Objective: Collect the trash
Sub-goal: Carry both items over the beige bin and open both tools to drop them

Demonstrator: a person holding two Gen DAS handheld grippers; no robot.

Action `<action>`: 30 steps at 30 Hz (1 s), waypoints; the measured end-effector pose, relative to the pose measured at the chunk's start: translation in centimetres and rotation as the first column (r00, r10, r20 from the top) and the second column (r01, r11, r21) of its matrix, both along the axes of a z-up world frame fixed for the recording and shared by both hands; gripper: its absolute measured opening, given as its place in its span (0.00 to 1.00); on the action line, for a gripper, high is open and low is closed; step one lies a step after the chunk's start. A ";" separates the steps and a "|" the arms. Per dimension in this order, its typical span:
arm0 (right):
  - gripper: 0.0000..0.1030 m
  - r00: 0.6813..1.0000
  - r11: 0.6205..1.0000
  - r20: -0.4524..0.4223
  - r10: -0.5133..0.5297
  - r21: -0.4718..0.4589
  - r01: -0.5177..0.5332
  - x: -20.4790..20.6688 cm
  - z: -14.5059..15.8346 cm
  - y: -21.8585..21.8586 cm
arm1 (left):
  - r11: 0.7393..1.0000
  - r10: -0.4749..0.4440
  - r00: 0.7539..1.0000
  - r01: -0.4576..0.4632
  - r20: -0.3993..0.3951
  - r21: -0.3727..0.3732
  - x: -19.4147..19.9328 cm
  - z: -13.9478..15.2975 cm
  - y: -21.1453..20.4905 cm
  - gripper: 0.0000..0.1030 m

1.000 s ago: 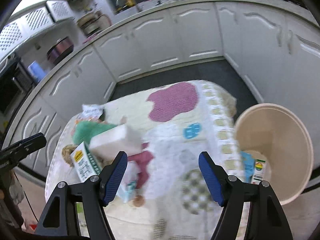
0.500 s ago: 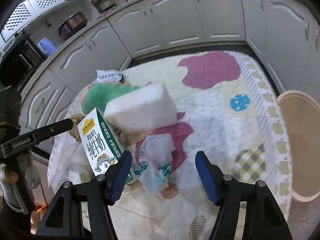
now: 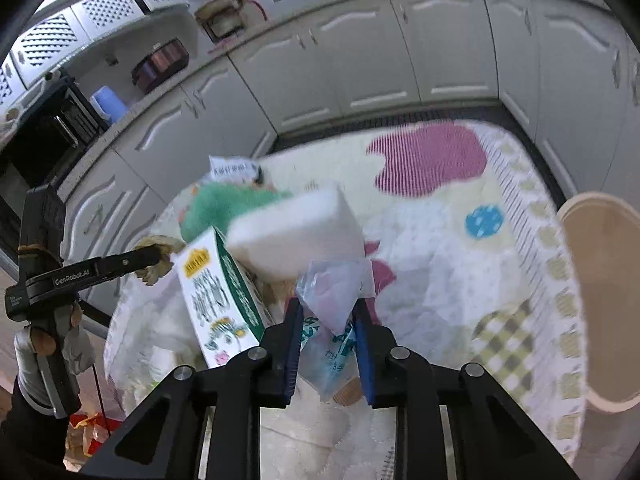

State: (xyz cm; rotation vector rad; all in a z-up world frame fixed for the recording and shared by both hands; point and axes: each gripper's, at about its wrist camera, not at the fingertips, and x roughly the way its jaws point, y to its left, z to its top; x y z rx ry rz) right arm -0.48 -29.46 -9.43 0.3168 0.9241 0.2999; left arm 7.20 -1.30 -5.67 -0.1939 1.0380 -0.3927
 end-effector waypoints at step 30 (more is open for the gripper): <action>0.22 0.988 0.994 0.113 -0.104 0.001 0.105 -4.3 4.8 -6.7 | 0.968 -0.222 0.954 0.192 0.202 0.160 -5.4 7.3 -13.4 0.25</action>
